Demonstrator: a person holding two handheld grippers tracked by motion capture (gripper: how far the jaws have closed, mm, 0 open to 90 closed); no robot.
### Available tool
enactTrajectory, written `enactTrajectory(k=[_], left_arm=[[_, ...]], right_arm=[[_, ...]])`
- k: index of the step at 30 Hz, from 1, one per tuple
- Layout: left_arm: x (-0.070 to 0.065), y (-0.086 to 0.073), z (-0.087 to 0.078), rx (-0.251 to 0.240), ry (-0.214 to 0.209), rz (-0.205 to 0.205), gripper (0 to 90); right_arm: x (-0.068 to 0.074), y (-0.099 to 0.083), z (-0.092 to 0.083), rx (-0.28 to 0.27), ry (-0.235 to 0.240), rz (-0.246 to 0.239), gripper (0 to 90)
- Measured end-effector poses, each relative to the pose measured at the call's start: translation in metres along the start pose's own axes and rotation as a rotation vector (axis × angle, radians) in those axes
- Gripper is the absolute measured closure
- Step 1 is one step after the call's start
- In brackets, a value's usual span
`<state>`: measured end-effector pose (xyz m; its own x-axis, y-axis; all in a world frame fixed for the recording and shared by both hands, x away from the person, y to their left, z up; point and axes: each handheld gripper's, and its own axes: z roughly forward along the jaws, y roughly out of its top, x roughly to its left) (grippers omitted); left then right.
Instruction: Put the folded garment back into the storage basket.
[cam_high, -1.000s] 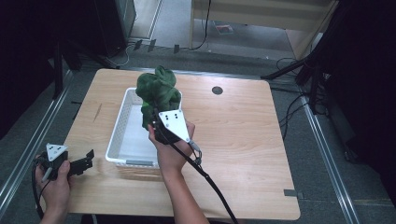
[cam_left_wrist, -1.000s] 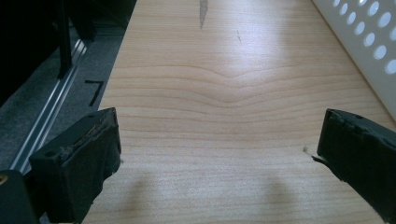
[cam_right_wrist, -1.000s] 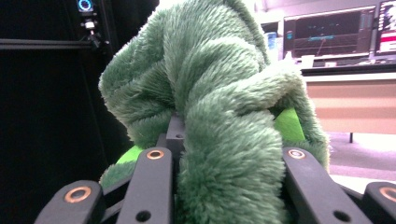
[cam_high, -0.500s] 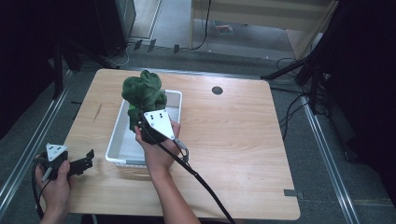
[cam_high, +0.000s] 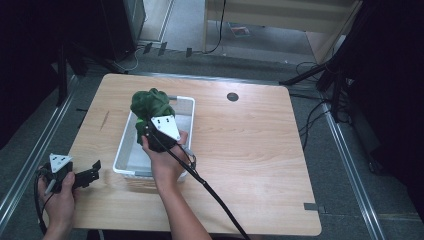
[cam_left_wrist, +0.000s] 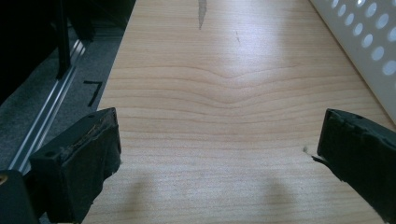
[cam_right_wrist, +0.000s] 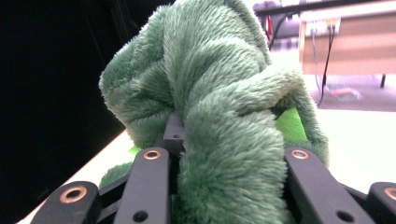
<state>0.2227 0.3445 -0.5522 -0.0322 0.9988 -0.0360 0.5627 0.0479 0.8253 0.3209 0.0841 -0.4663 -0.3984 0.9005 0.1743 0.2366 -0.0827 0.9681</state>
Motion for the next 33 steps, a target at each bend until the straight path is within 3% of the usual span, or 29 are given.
enactTrajectory(k=[8, 14, 19, 27, 33], left_arm=[[0.0, 0.0, 0.0, -0.002, -0.002, 0.0, 0.5], [0.0, 0.0, 0.0, -0.003, -0.003, 0.0, 0.5], [0.0, 0.0, -0.001, -0.004, -0.002, -0.002, 0.5], [0.0, 0.0, -0.001, -0.003, -0.005, -0.002, 0.5], [0.0, 0.0, -0.001, -0.004, -0.006, -0.004, 0.5]], right_arm=[[-0.003, -0.008, 0.01, 0.09, -0.045, 0.021, 67.2], [-0.005, -0.011, 0.021, 0.209, -0.06, 0.036, 66.6], [-0.004, -0.013, 0.026, 0.252, -0.077, 0.021, 66.3], [-0.008, -0.013, 0.036, 0.329, -0.102, 0.062, 66.3], [-0.012, -0.021, 0.049, 0.426, -0.12, 0.079, 66.1]])
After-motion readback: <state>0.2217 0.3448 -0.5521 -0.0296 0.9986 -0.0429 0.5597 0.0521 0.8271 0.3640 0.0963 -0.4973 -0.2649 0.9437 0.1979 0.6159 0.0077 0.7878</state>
